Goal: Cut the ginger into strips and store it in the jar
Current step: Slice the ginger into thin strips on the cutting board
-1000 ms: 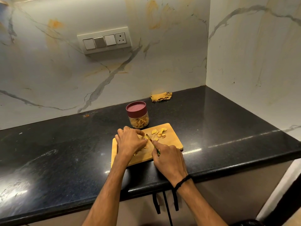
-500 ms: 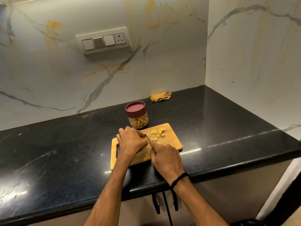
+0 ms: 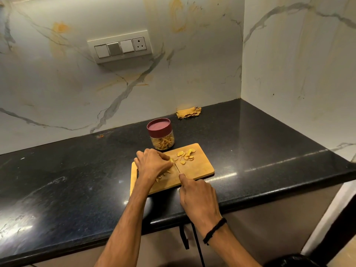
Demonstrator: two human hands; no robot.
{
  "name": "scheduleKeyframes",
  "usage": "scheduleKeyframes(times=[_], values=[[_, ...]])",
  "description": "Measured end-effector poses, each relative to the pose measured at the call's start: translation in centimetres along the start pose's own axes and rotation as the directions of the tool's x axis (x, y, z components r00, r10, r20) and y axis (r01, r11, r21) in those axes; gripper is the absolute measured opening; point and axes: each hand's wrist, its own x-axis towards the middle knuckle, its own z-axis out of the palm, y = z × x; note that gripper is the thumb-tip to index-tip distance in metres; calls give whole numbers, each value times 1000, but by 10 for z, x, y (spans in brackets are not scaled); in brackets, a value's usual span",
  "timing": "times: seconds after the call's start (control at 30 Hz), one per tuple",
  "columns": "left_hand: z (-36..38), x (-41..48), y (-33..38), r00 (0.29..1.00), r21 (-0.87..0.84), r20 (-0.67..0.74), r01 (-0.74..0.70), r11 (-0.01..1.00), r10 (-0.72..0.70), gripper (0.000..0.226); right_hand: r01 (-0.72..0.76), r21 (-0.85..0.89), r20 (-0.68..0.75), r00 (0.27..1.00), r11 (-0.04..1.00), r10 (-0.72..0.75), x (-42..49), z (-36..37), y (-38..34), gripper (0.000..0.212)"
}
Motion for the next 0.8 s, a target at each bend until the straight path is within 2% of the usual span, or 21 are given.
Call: scheduleKeyframes(times=[0.1, 0.3, 0.43, 0.63, 0.8], values=[[-3, -1, 0, 1000, 40, 0, -5, 999, 5, 35, -9, 64, -23, 1000, 998, 10, -4, -6, 4, 36], [-6, -3, -2, 1000, 3, -2, -7, 1000, 7, 35, -22, 201, -51, 998, 979, 33, 14, -5, 2, 42], [-9, -2, -3, 1000, -2, 23, -8, 1000, 8, 34, -5, 188, -58, 998, 982, 16, 30, 5, 0, 41], [-9, -1, -4, 999, 2, 48, -9, 1000, 9, 33, -84, 143, -74, 993, 986, 95, 28, 12, 5, 43], [-10, -2, -4, 998, -16, 58, -17, 1000, 18, 36, -86, 159, -91, 991, 983, 102, 28, 9, 1, 43]])
